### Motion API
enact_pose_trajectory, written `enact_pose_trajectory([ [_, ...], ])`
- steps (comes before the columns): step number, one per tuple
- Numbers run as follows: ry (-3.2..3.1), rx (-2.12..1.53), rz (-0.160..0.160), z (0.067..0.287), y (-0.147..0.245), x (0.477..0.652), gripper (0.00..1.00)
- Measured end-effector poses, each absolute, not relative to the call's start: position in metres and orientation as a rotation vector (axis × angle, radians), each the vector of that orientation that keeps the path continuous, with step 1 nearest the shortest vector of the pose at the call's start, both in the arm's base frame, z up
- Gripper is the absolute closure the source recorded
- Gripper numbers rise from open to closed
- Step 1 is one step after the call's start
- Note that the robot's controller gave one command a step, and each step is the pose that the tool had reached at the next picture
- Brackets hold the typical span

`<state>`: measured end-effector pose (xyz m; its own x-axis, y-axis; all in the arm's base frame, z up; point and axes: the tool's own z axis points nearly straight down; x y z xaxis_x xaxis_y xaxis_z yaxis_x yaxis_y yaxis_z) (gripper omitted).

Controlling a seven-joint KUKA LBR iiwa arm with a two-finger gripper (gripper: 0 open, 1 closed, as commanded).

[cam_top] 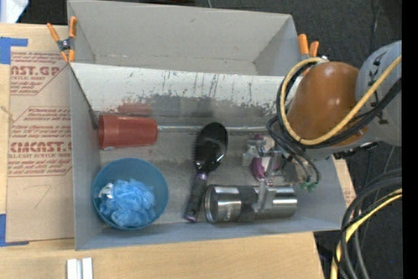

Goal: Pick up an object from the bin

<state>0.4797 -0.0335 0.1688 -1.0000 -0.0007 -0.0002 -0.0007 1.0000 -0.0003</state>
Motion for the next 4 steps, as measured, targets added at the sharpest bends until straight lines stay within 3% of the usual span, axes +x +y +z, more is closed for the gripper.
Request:
enact_pose_trajectory([
  [1,3.141,-0.001,-0.001,0.169,-0.034,0.480,0.00],
  [2,3.127,-0.316,0.000,0.136,-0.048,0.486,0.00],
  [3,3.084,-0.601,0.000,0.124,-0.069,0.488,0.00],
  [4,3.078,-0.626,0.000,0.122,-0.070,0.488,0.00],
])
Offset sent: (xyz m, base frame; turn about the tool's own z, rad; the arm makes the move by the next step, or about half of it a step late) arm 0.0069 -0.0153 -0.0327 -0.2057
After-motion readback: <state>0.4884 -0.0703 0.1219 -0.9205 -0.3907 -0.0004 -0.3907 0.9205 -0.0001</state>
